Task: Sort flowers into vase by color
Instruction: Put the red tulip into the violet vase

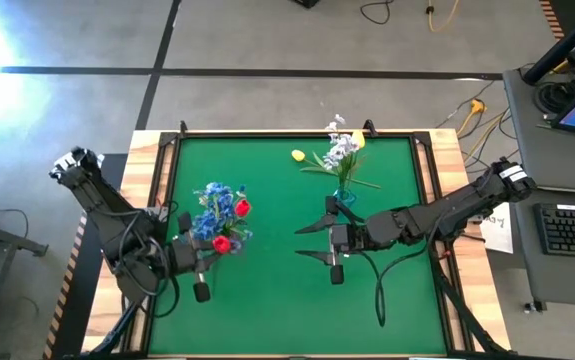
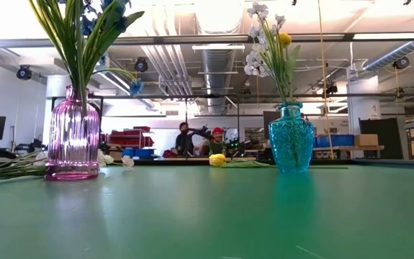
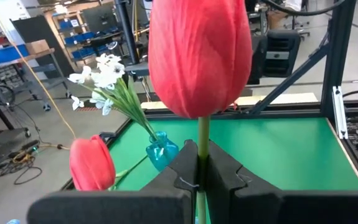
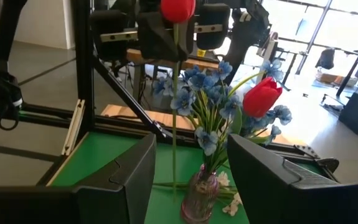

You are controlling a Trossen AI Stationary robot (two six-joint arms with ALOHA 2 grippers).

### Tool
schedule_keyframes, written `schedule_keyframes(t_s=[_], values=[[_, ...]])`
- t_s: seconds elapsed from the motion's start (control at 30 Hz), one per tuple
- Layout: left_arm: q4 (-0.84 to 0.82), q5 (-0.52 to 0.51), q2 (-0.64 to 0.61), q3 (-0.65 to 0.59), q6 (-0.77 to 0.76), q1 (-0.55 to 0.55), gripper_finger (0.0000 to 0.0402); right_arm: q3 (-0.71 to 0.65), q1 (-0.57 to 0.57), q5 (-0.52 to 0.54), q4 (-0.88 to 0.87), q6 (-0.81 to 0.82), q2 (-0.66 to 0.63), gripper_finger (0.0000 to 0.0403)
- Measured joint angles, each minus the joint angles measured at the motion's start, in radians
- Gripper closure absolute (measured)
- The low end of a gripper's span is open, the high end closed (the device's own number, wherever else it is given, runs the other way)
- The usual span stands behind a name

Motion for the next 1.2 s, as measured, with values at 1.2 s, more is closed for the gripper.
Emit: schedule_keyframes(t_s=[1.2], values=[[-0.138,-0.063,-0.127,0.049,-0.043,0.001,0.0402,0.000,-0.001,0.000,-0.024,-0.019,0.000,0.0211]])
